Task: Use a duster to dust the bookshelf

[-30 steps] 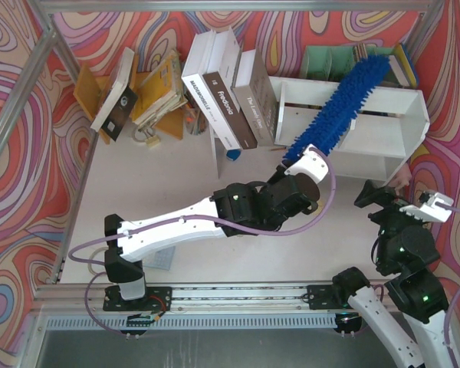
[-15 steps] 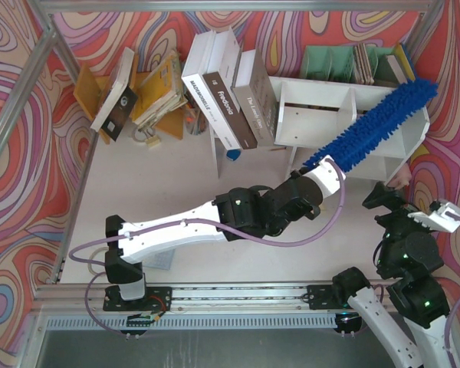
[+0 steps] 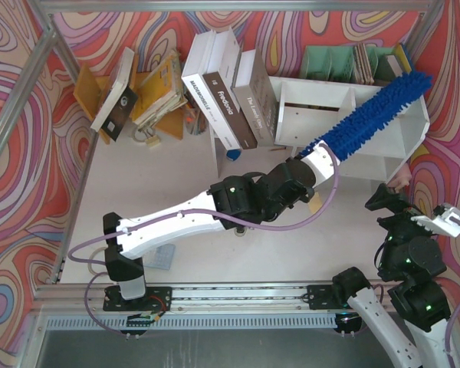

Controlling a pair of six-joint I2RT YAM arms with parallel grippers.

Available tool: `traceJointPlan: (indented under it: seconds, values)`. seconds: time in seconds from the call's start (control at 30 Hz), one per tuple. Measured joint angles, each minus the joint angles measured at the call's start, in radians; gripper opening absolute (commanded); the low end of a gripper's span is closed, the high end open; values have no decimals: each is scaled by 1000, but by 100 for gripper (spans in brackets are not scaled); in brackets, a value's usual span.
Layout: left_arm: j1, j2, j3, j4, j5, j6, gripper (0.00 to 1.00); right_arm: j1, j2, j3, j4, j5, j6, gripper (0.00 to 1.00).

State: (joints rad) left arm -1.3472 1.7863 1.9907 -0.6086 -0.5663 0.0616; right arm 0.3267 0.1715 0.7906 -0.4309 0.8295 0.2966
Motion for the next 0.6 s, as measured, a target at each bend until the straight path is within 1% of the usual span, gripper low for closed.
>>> traceJointPlan:
  seconds: [0.23, 0.43, 0.6]
  values:
    - [-2, 4, 28, -14, 49, 4, 0, 0, 0, -1, 0, 0, 0, 91]
    - [-28, 13, 28, -33, 99, 18, 0, 0, 0, -1, 0, 0, 0, 91]
    - [-35, 3, 0, -28, 122, 18, 0, 0, 0, -1, 0, 0, -1, 91]
